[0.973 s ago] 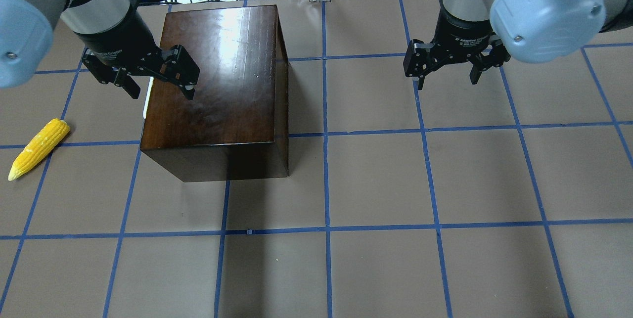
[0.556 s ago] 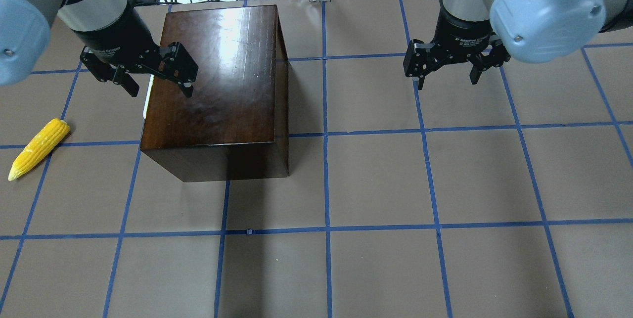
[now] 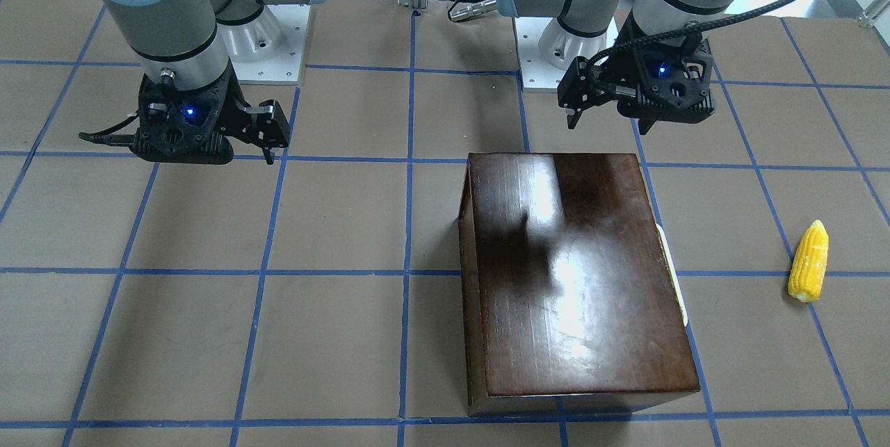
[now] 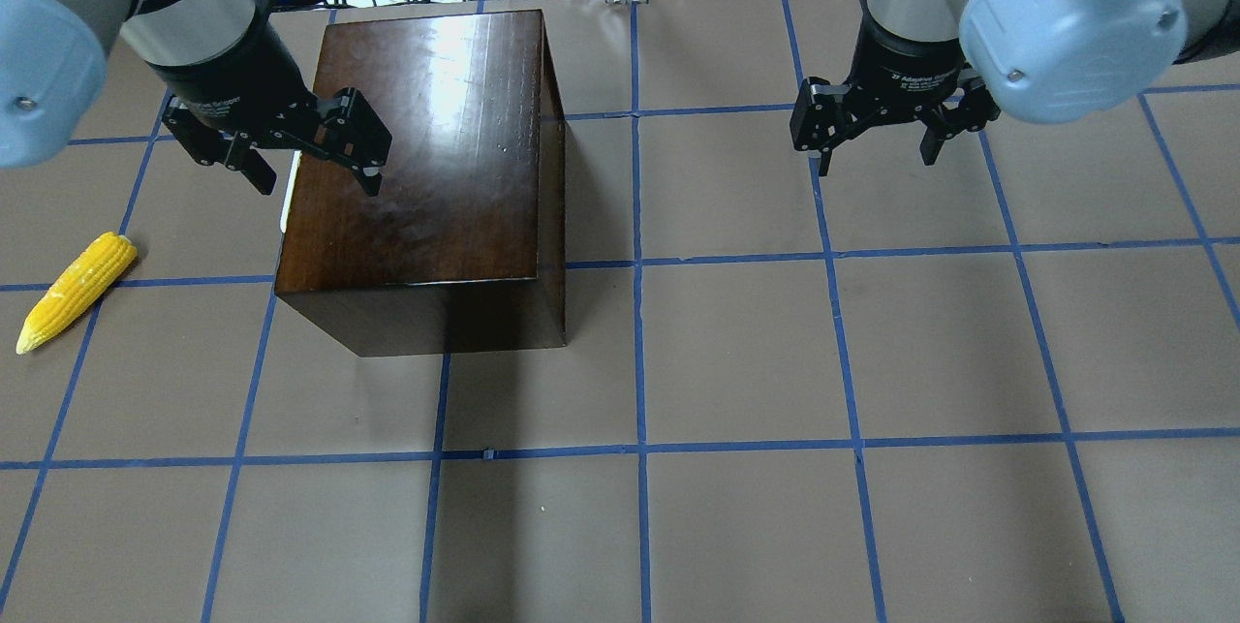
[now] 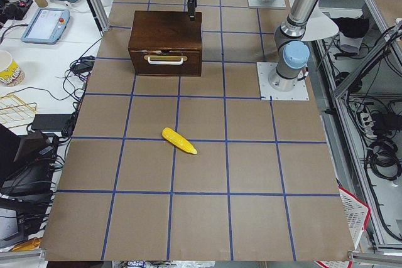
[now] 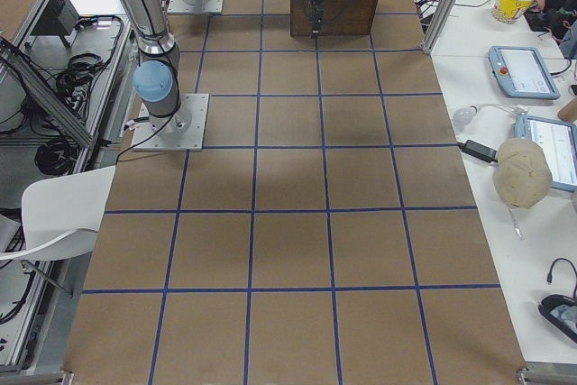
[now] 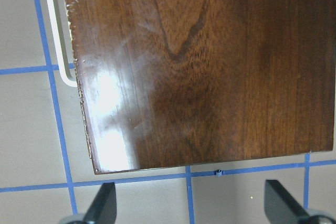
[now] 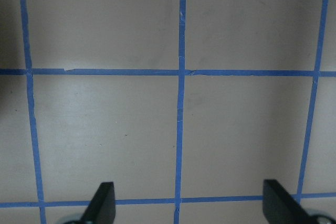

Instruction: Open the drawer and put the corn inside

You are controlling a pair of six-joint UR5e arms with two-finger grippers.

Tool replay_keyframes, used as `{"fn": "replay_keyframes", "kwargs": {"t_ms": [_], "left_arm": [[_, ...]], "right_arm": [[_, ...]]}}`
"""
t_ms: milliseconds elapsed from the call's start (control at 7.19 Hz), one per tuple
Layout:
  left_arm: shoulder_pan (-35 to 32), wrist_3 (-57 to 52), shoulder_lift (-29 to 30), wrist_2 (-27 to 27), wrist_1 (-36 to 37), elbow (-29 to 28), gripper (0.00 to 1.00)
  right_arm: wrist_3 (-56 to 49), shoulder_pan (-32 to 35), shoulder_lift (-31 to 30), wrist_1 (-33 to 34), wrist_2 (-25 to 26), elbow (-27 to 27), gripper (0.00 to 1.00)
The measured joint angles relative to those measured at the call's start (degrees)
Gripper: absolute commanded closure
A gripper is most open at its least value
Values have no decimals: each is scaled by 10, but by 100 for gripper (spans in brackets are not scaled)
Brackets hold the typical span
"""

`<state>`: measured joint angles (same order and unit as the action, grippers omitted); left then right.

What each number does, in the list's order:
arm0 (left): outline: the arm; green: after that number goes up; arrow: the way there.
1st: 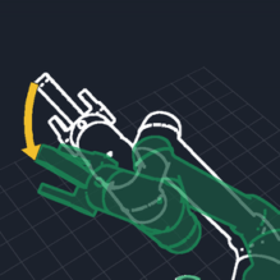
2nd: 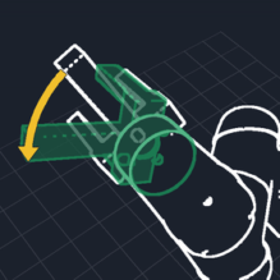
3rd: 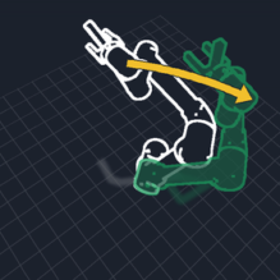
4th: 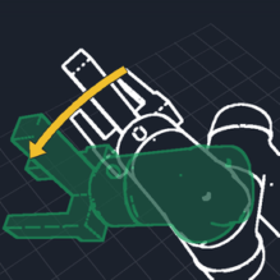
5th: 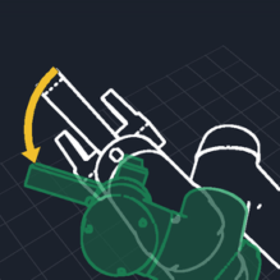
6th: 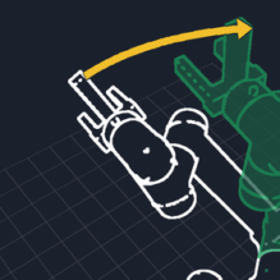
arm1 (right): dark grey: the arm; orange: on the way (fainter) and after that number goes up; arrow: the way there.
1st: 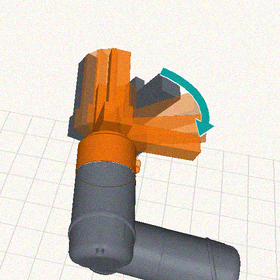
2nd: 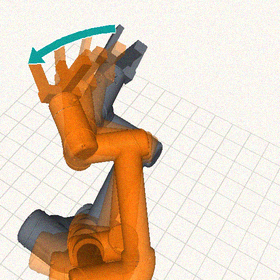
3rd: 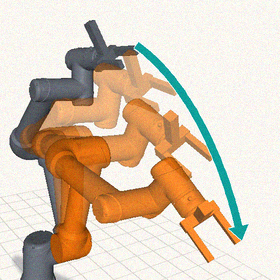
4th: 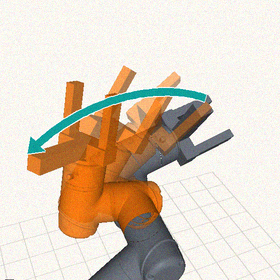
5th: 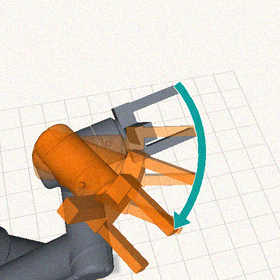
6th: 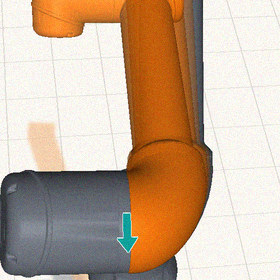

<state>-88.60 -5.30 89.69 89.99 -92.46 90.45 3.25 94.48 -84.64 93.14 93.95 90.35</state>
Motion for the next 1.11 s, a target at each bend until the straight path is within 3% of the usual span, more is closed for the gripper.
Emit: {"fn": "replay_keyframes", "kwargs": {"t_ms": [695,1112], "left_arm": [[14,0,-3,0,5,-2,0],[88,-45,-2,0,2,-12,0]], "right_arm": [[0,0,0,0,0,0,0],[0,0,0,0,0,0,0]]}}
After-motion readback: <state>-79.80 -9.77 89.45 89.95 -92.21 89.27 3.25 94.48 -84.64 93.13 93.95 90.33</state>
